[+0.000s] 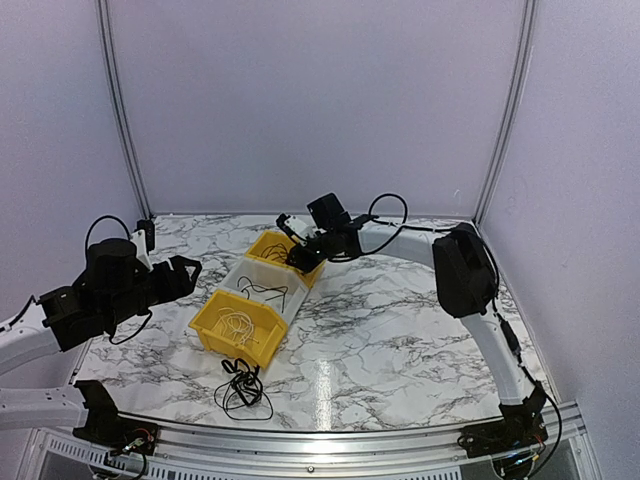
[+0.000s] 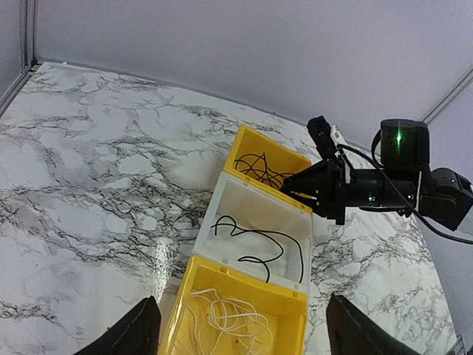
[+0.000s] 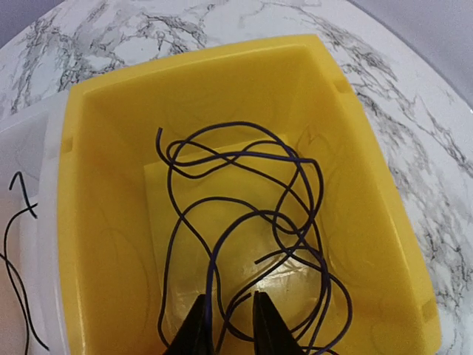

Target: Untangle the cables

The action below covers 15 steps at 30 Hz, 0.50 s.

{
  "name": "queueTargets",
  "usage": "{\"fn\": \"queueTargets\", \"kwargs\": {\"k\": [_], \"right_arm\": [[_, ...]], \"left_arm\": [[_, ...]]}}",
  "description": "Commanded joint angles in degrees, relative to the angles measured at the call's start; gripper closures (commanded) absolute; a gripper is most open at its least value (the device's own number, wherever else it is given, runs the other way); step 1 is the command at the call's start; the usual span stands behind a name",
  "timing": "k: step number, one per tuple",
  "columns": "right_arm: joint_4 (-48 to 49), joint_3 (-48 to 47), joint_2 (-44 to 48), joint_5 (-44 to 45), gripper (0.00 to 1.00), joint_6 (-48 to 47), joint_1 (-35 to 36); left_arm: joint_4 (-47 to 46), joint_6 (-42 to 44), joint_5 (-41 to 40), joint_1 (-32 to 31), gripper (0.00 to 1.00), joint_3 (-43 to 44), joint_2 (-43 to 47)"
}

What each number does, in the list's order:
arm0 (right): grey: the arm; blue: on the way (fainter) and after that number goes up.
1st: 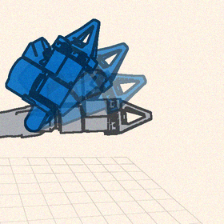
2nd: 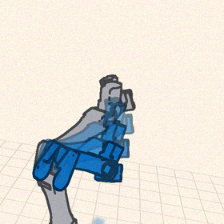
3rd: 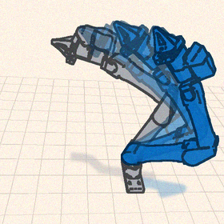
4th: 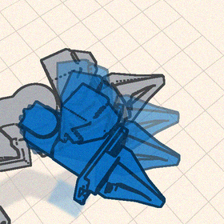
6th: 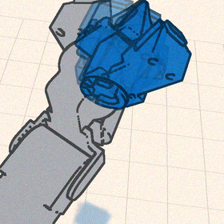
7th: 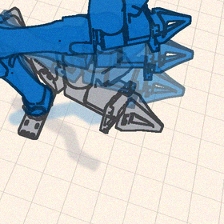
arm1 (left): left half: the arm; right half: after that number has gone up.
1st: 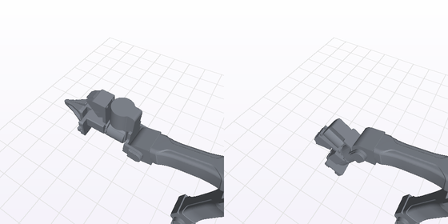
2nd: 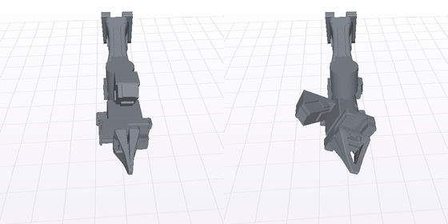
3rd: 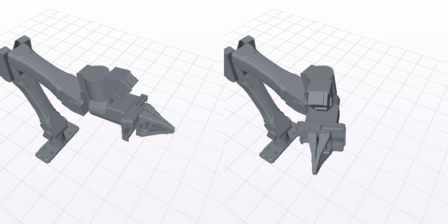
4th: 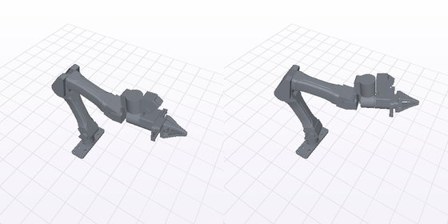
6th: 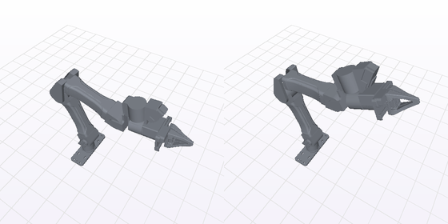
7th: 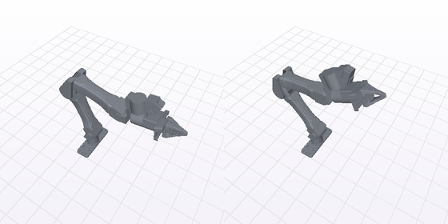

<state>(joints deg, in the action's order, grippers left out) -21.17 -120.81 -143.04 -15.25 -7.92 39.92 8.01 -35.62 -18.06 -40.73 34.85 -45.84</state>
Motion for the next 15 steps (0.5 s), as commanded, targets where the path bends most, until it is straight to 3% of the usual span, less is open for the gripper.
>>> {"fn": "queueTargets", "kwargs": {"k": [1, 5, 9, 15], "right_arm": [[0.01, 2.11, 10.47, 0.95, 0.74, -0.01, -0.21], [-0.91, 7.04, 16.62, -0.14, 0.59, -0.28, -0.25], [-1.42, 13.66, 22.59, -0.75, 0.56, -1.89, 0.16], [-1.35, 23.37, 31.13, -2.19, 0.56, -6.00, 2.49]], "left_arm": [[0.34, 0.61, -0.09, -0.14, 0.19, 0.49, 0.76], [1.27, 0.30, 0.34, -0.14, 0.20, -0.97, 2.07], [8.13, -3.53, 3.29, -0.14, 0.26, 0.89, 1.43], [16.41, -3.46, 14.31, -1.56, 0.44, 4.65, -3.54]]}}
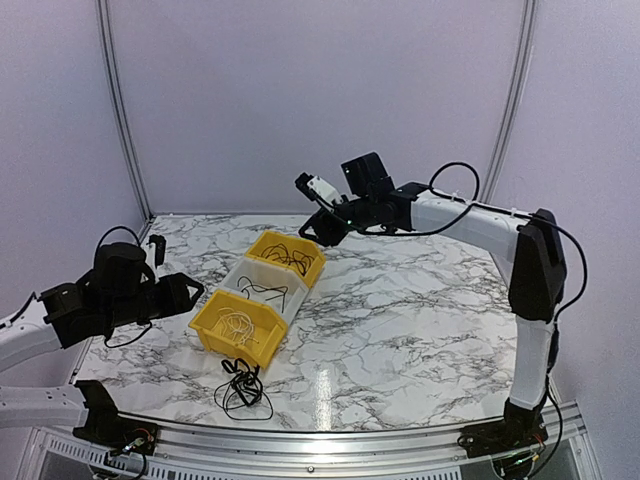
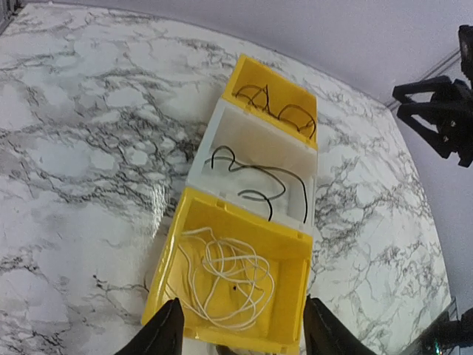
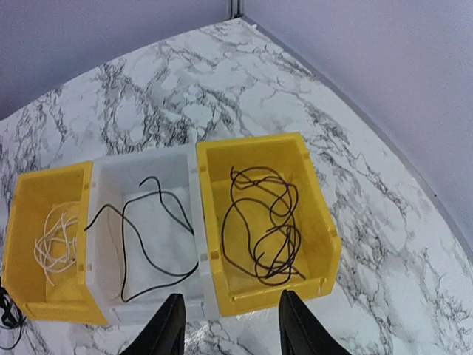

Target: Untangle the cables

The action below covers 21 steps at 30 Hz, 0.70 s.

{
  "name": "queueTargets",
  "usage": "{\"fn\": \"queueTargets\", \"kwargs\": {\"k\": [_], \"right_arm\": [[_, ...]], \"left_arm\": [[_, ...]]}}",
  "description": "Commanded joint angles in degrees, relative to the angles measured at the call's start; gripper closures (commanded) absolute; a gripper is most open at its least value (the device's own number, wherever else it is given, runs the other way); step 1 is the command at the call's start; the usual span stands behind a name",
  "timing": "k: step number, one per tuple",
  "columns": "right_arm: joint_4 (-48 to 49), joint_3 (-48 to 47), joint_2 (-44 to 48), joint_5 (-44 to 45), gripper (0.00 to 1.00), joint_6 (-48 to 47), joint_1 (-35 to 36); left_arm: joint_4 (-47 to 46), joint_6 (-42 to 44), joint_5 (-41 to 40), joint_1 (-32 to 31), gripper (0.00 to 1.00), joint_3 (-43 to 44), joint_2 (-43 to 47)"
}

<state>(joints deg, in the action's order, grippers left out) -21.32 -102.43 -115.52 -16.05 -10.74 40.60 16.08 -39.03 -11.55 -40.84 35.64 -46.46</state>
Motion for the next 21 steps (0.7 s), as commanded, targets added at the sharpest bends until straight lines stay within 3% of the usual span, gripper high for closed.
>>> {"fn": "queueTargets", "kwargs": {"k": [1, 7, 14, 21], "right_arm": [[-1.06, 7.19, 4.88, -1.49, 0.56, -3.43, 2.19], [-0.48, 13.69, 11.42, -3.00, 0.55, -4.00, 2.58], [0.33, 18.70, 17.65, -3.01, 0.55, -5.69, 2.52], [0.11, 21.40, 21.72, -3.98, 0.55, -6.35, 2.43]], "left_arm": [[9.82, 0.26, 8.15, -2.39, 0.47, 4.46, -3.76], [11.87, 0.53, 11.12, -10.96, 0.58, 2.74, -5.47], [11.92, 7.42, 5.78, -20.55, 0.46, 3.39, -11.65], [11.73, 12.81, 0.98, -23.82, 0.47, 4.04, -18.35]]}}
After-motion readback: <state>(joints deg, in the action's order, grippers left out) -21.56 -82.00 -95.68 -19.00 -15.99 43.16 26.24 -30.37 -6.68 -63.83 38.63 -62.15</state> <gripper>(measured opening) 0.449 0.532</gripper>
